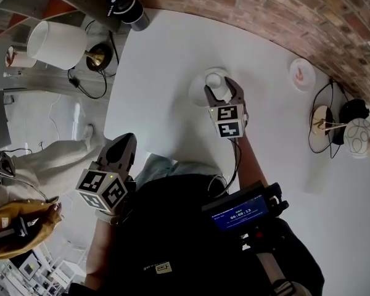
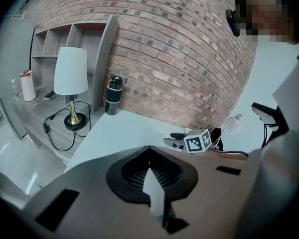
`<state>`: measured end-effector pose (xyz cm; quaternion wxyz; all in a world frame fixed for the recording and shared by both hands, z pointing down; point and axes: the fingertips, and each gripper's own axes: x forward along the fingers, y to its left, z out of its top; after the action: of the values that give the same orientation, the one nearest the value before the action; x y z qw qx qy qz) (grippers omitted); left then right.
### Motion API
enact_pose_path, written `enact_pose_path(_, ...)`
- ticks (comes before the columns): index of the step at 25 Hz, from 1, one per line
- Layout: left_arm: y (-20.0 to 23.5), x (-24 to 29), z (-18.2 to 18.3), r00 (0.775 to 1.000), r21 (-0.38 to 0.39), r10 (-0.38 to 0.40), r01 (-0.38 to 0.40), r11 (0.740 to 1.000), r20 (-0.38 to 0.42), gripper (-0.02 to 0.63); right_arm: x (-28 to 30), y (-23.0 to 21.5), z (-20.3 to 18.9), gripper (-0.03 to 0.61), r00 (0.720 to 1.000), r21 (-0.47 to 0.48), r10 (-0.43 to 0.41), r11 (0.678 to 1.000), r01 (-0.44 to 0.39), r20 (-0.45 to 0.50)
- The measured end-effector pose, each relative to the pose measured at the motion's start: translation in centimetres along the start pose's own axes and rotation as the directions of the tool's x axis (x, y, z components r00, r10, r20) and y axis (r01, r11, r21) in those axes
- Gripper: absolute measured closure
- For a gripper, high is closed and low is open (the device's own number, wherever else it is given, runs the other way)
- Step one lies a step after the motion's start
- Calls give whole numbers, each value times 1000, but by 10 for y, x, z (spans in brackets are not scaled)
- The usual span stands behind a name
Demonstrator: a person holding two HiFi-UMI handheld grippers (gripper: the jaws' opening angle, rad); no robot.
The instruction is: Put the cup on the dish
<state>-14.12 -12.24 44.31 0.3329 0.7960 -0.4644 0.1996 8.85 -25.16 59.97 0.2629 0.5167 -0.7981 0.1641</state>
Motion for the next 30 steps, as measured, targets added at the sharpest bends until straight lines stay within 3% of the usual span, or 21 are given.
enact_pose_path(18, -29, 8, 1, 995, 61, -100, 100, 993, -14, 609, -68, -7, 53, 319, 990, 42, -38, 999, 33, 138)
enact_pose_path(30, -50, 14, 11, 980, 107, -200, 199, 974, 0, 609, -125, 0, 92, 321, 974, 54, -58, 997, 47, 218)
